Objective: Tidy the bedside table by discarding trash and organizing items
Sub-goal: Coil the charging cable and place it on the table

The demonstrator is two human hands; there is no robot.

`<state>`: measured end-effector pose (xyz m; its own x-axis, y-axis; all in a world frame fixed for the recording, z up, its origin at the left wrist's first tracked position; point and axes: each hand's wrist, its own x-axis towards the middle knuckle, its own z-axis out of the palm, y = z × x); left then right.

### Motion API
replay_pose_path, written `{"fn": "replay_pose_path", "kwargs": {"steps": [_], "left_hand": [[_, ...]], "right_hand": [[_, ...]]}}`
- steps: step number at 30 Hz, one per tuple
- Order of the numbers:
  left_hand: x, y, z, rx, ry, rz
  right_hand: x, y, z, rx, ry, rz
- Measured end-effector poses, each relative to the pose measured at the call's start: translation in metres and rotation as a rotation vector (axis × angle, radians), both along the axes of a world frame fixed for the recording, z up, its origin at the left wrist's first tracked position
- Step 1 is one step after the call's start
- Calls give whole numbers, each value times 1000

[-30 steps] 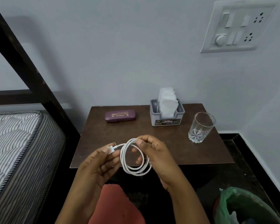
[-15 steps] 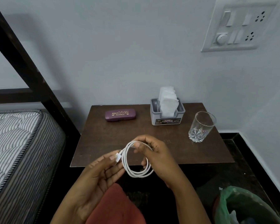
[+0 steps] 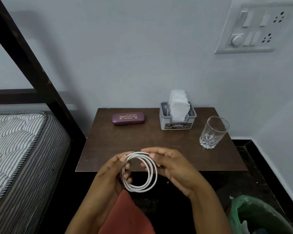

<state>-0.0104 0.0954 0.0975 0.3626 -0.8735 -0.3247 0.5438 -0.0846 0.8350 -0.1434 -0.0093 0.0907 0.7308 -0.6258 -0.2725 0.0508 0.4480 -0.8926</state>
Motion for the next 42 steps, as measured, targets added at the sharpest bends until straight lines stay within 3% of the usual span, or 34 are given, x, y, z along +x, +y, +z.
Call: {"fn": "replay_pose_path", "kwargs": {"steps": [6,14,19,25,28,33,35,38,42], "left_hand": [[-4,-8,-3,-74,181,51],[-15,-18,-9,-32,-114,195],[-17,-20,-12,-44,-134,220],[-18,-23,-20,-57,-177,229],[-10,-18,-21,-64,-59,107],[6,-9,-16,-34,-66,-122],[8,-10,-16,-24,-52,-104],[7,-11,-18,9,-69,-60],[-2,-17,-15,93,-117,-37]], "right_hand": [[8,0,-5,-351,223,-96],[7,-1,-9,121,83,-82],[6,-1,-7,76,69,-34],[15,4,-9,210,-82,-65],[15,3,-9,41,9,-115],[4,-2,-4,-229,98,-224],[4,-2,-5,-438,160,-269],[5,-4,-8,-904,348,-251],[10,-1,-12,-1154,491,-132]]}}
